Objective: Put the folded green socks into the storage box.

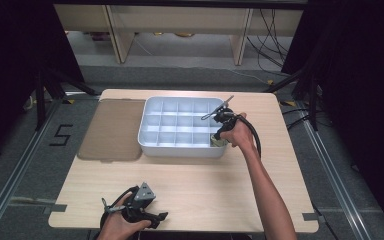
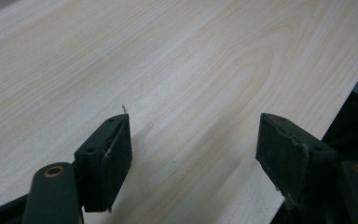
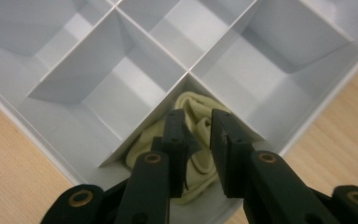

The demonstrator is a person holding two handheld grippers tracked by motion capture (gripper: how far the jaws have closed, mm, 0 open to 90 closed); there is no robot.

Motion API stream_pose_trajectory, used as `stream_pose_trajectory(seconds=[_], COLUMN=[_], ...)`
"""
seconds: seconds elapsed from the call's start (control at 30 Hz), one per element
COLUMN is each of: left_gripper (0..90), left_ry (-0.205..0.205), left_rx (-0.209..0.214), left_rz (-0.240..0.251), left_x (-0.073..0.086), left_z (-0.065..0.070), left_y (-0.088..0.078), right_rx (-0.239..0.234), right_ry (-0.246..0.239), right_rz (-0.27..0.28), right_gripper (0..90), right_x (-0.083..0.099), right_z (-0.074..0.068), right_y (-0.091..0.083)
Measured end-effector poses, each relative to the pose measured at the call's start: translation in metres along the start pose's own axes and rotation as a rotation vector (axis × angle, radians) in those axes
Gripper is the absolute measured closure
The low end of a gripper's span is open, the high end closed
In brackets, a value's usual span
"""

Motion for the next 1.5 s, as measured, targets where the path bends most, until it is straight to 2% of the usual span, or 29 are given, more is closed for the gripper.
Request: stream_pose_trajectory(seconds=[0.03, 0.07, 0.1, 0.2, 0.23, 0.33, 0.4, 0.43, 0.47, 0.5, 0.57, 0.67, 0.73, 0.77, 0.83, 0.87, 0.97, 1.07, 1.1, 1.13, 1.17, 1.27, 1.3, 1.33, 1.37, 1.4, 1.47, 1.5], left_gripper=[26.2, 26.2, 26.2, 26.2, 26.2, 26.2, 26.2, 26.2, 26.2, 26.2, 26.2, 26.2, 26.2, 26.2, 26.2, 26.2, 26.3, 26.2, 26.2, 26.2, 26.2, 26.2, 26.2, 26.2, 26.2, 26.2, 26.2, 26.2], left_ry=[0.006, 0.006, 0.007, -0.018, -0.009, -0.012, 0.011, 0.004, 0.014, 0.010, 0.003, 0.008, -0.009, 0.003, -0.014, -0.016, 0.010, -0.001, -0.023, -0.021, -0.013, -0.016, 0.000, 0.004, 0.013, -0.010, -0.004, 0.000], left_rx=[-0.001, -0.001, -0.001, -0.003, -0.009, -0.010, -0.021, -0.020, -0.018, -0.018, -0.007, -0.018, -0.007, -0.011, -0.006, -0.008, -0.021, -0.014, -0.008, -0.013, -0.028, -0.032, -0.038, -0.026, -0.028, -0.034, -0.030, -0.027], left_rz=[-0.001, -0.001, -0.001, -0.002, -0.004, -0.002, -0.007, -0.010, -0.022, -0.015, -0.010, -0.005, 0.003, -0.008, -0.002, 0.002, 0.001, 0.003, 0.015, 0.010, 0.006, 0.009, 0.004, 0.003, 0.003, 0.008, 0.005, 0.007], left_x=[0.000, 0.000, 0.000, 0.000, 0.000, 0.000, 0.000, 0.000, 0.000, 0.000, 0.000, 0.000, 0.000, 0.000, 0.000, 0.000, 0.000, 0.000, 0.000, 0.000, 0.000, 0.000, 0.000, 0.000, 0.000, 0.000, 0.000, 0.000], left_z=[0.000, 0.000, -0.001, 0.000, 0.000, 0.000, -0.001, 0.000, 0.000, 0.000, 0.001, -0.001, 0.001, 0.000, 0.000, 0.000, -0.002, -0.001, 0.001, 0.000, -0.002, -0.002, -0.003, -0.002, -0.002, -0.002, -0.002, -0.002], left_y=[0.000, 0.000, 0.000, 0.001, 0.000, 0.000, 0.000, 0.000, -0.001, -0.001, 0.000, 0.000, 0.000, -0.001, -0.001, -0.001, -0.002, -0.002, -0.001, -0.002, -0.002, -0.002, -0.002, -0.002, -0.002, -0.001, -0.002, -0.002], right_rx=[-0.006, -0.015, -0.018, -0.041, -0.028, -0.038, -0.027, -0.041, -0.044, -0.030, -0.043, -0.052, -0.050, -0.061, -0.053, -0.056, -0.058, -0.055, -0.064, -0.061, -0.070, -0.061, -0.065, -0.063, -0.070, -0.077, -0.064, -0.077], right_ry=[0.012, 0.021, 0.010, 0.008, 0.007, 0.023, 0.020, 0.023, 0.032, 0.020, 0.033, 0.035, 0.039, 0.045, 0.048, 0.035, 0.040, 0.029, 0.048, 0.030, 0.036, 0.026, 0.027, 0.038, 0.025, 0.044, 0.034, 0.032], right_rz=[-0.002, 0.024, 0.031, 0.058, 0.070, 0.085, 0.096, 0.096, 0.102, 0.116, 0.121, 0.130, 0.131, 0.128, 0.135, 0.136, 0.144, 0.159, 0.155, 0.157, 0.153, 0.167, 0.167, 0.171, 0.175, 0.166, 0.175, 0.175], right_gripper=[75.9, 75.4, 74.8, 71.7, 70.8, 68.2, 65.2, 64.0, 63.2, 62.7, 61.0, 60.1, 58.9, 58.1, 57.3, 56.6, 54.8, 52.9, 52.3, 52.1, 52.1, 51.3, 50.8, 50.8, 50.6, 50.1, 49.1, 48.7], right_x=[0.001, 0.001, 0.002, 0.004, 0.005, 0.007, 0.008, 0.008, 0.009, 0.009, 0.010, 0.011, 0.012, 0.013, 0.014, 0.014, 0.015, 0.016, 0.017, 0.017, 0.017, 0.017, 0.017, 0.018, 0.017, 0.018, 0.018, 0.019], right_z=[0.001, 0.001, 0.002, 0.003, 0.003, 0.002, 0.004, 0.004, 0.004, 0.005, 0.003, 0.003, 0.003, 0.002, 0.001, 0.001, -0.002, -0.002, -0.004, -0.003, -0.004, -0.003, -0.004, -0.005, -0.004, -0.005, -0.006, -0.006], right_y=[-0.003, -0.005, -0.007, -0.011, -0.013, -0.017, -0.019, -0.020, -0.021, -0.022, -0.024, -0.026, -0.028, -0.027, -0.029, -0.029, -0.033, -0.035, -0.036, -0.036, -0.037, -0.037, -0.037, -0.038, -0.038, -0.038, -0.039, -0.039])
Point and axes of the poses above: each handheld gripper's, and its own axes: y roughly forward along the jaws, x roughly out of its underside, z roughly to its right, the point moved 2 cm from there along y, roughly forward along the jaws, and after that the axes turned 14 degrees about -z, right-handed, at the moved point
